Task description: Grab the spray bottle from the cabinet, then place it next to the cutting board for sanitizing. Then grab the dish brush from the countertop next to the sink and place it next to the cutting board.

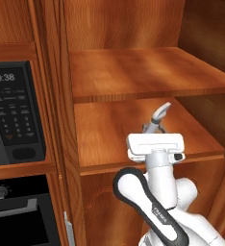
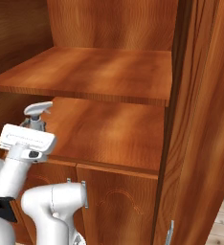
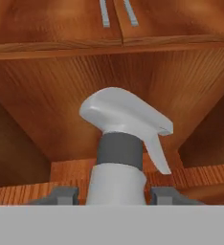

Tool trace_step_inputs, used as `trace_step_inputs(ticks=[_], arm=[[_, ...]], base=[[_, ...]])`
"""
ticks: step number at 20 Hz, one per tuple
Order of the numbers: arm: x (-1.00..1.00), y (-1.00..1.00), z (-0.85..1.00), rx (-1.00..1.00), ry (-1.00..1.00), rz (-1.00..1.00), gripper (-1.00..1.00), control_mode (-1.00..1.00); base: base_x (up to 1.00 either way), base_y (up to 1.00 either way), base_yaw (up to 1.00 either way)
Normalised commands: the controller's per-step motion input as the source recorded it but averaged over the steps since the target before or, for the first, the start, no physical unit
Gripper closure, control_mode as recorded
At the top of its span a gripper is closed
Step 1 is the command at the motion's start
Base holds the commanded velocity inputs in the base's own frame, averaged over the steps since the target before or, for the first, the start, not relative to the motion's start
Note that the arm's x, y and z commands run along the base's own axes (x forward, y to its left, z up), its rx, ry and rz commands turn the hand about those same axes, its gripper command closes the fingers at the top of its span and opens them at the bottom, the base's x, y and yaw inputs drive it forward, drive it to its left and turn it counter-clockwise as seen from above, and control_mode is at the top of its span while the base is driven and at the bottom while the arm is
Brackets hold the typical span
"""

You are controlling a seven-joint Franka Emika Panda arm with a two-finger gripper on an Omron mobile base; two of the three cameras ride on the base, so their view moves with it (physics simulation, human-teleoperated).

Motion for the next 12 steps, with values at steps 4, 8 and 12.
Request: trace_step_inputs(ticks=[4, 8, 12], arm=[[-0.99, -0.53, 0.61, 0.08, -0.27, -0.01, 1.0, -1.0], [-0.79, -0.59, 1.0, 0.04, -0.17, -0.07, 1.0, -1.0], [-0.61, -0.43, 1.0, 0.0, -0.03, -0.01, 1.0, -1.0]], base=[[0.0, 0.0, 0.0], [0.0, 0.0, 0.0], [0.0, 0.0, 0.0]])
